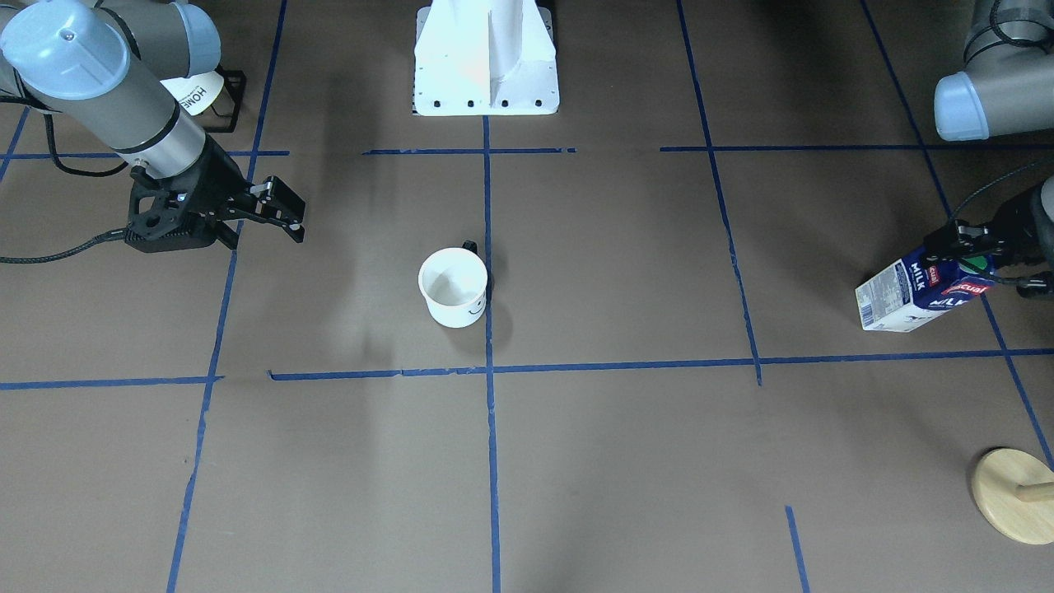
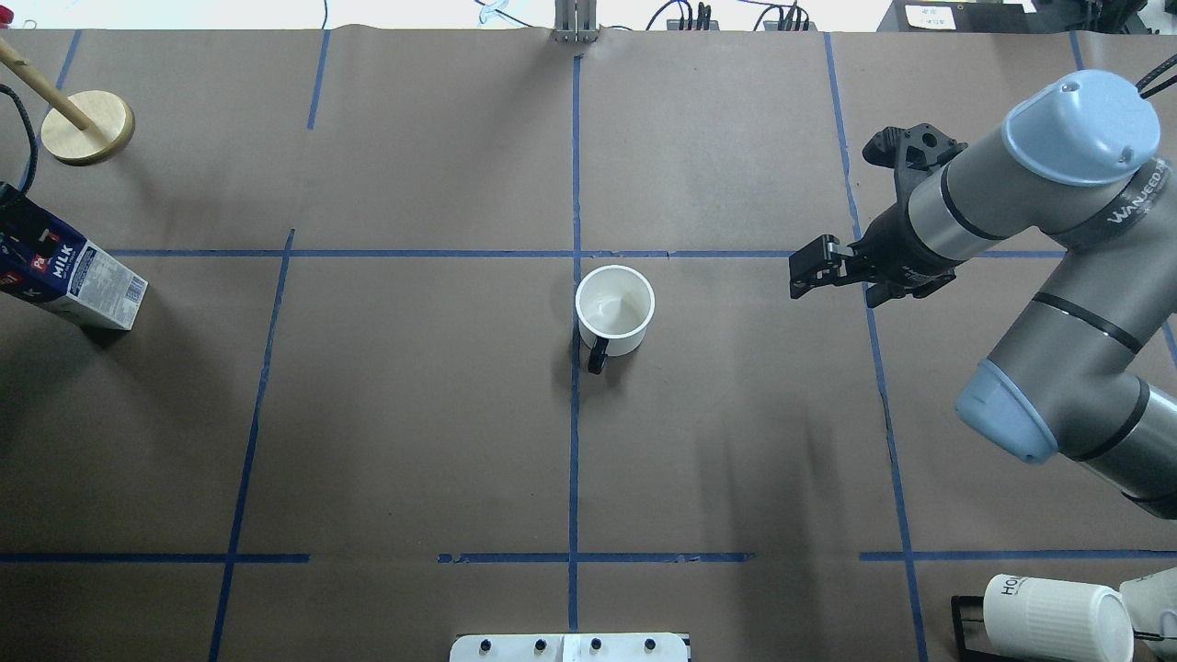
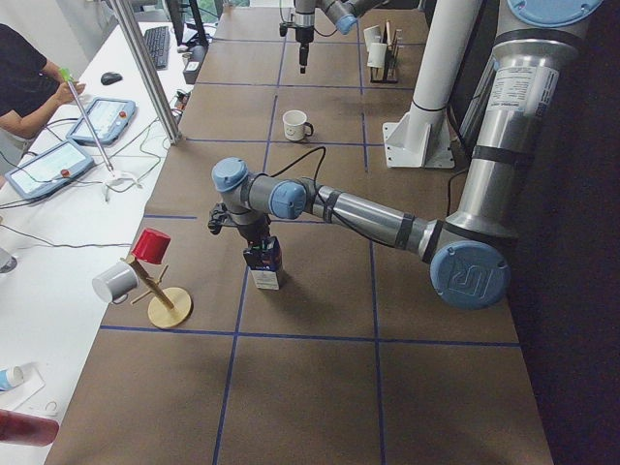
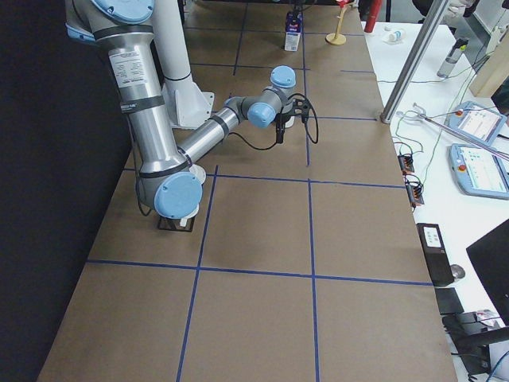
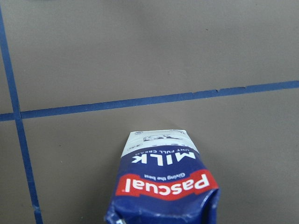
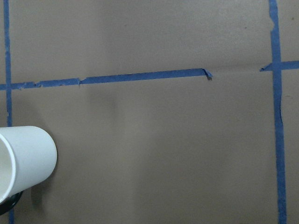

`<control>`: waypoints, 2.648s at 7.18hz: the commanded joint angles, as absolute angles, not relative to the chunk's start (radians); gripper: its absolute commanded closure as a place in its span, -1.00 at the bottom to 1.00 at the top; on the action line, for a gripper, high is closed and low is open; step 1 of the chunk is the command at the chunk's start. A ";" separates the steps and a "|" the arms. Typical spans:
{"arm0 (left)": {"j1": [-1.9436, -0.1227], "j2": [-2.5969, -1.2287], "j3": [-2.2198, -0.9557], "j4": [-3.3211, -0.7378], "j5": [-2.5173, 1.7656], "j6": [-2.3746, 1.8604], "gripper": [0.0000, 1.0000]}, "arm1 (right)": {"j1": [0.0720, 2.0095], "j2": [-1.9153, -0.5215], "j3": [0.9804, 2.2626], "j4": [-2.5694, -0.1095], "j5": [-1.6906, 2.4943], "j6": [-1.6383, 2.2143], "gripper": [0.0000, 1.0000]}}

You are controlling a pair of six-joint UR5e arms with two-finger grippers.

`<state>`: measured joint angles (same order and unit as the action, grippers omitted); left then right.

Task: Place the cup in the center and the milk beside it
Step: 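Reach the left gripper down and grasp the Pascual milk carton, then carry the milk carton with the left gripper and set it beside the mug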

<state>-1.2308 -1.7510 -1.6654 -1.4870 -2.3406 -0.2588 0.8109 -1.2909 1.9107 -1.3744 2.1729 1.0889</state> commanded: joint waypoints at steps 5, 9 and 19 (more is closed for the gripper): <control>-1.099 -1.883 -2.007 -1.278 -2.324 -0.620 0.91 | 0.818 -1.293 1.916 -1.373 2.175 1.085 -0.99; -0.762 -2.331 -1.777 -1.264 -2.103 -1.054 0.90 | 0.854 -1.362 1.934 -1.373 2.171 0.999 -0.99; -0.672 -2.508 -1.531 -1.376 -2.102 -1.135 0.17 | 0.848 -1.368 1.942 -1.373 2.164 1.014 -0.99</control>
<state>-0.6722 -2.5077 -1.5316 -1.3753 -2.1005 -1.1345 0.8495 -1.3691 1.9444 -1.3729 2.1646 1.0137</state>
